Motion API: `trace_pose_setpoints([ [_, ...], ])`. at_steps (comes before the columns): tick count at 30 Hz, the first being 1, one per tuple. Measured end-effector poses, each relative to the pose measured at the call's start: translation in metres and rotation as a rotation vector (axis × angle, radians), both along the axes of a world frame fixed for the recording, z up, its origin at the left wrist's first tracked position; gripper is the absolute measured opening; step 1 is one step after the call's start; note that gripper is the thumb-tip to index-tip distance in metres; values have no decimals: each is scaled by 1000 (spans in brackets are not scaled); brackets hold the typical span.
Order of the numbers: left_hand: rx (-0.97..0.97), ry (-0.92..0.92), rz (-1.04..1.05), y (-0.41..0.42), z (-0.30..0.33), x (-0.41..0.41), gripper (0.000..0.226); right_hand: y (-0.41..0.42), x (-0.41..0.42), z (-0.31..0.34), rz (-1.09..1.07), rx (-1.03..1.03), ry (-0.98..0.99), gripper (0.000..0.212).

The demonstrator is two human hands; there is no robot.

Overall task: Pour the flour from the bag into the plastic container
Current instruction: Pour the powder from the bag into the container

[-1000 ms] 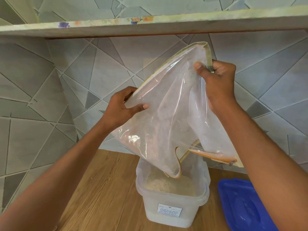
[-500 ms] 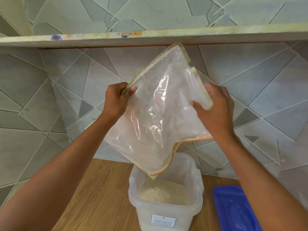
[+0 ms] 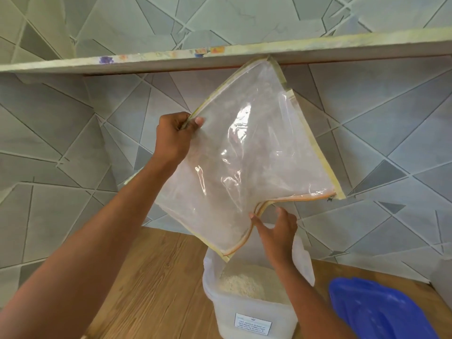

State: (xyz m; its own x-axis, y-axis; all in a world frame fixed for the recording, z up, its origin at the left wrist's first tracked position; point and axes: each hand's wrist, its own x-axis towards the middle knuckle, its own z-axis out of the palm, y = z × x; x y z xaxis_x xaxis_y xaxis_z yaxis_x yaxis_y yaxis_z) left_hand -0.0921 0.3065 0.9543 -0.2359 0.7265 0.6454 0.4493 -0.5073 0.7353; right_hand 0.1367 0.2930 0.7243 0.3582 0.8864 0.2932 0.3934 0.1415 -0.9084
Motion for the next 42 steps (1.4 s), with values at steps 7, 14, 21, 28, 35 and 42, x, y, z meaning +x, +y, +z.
trace_pose_setpoints([
  [7, -44, -119, 121, -15, -1, -33, 50, 33, -6, 13, 592, -234, 717, 54],
  [14, -104, -322, 375, -27, -20, -99, 52, 34, -33, 31, 625, -208, 654, 46],
  [21, -162, -517, 517, -70, -72, -158, 36, 49, -79, 54, 751, -178, 407, 35],
  [28, -317, -699, 579, -108, -162, -226, 16, 88, -149, 51, 840, -208, 135, 37],
  [35, -527, -807, 631, -116, -267, -273, 18, 129, -218, 34, 931, -346, -215, 38],
  [42, -739, -847, 666, -115, -364, -291, 31, 178, -281, -29, 927, -485, -567, 55],
])
